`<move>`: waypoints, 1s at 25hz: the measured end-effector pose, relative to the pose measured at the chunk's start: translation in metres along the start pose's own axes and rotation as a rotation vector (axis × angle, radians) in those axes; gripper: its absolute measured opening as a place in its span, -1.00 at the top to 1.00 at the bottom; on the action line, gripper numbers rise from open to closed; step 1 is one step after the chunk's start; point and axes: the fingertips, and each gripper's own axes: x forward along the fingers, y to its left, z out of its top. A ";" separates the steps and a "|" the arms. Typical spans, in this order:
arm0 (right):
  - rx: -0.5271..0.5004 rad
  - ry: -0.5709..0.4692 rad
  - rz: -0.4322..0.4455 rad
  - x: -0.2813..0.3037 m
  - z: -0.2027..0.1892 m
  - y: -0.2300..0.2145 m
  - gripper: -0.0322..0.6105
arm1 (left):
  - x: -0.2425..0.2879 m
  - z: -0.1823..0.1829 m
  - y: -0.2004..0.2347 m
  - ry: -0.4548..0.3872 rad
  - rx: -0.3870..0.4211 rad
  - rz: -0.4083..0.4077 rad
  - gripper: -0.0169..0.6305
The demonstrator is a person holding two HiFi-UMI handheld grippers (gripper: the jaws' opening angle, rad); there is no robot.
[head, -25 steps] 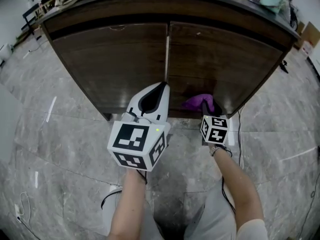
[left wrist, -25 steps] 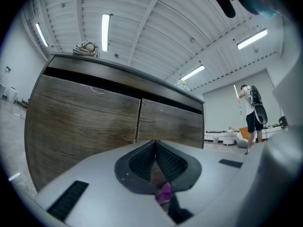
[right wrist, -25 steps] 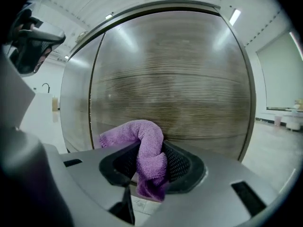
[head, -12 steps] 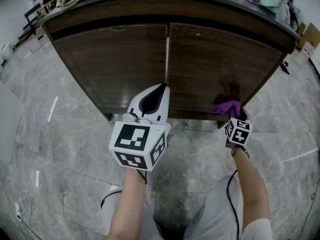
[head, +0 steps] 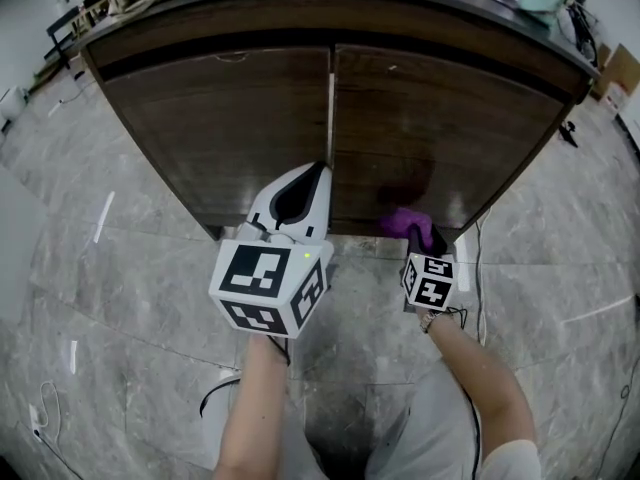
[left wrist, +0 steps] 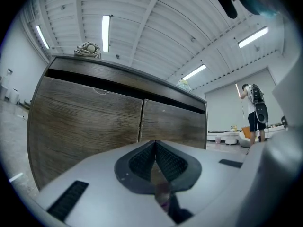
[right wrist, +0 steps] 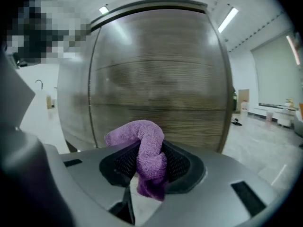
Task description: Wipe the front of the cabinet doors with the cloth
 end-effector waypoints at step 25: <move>0.126 0.101 -0.364 0.015 -0.033 -0.125 0.46 | -0.007 -0.006 0.011 0.015 0.004 0.020 0.93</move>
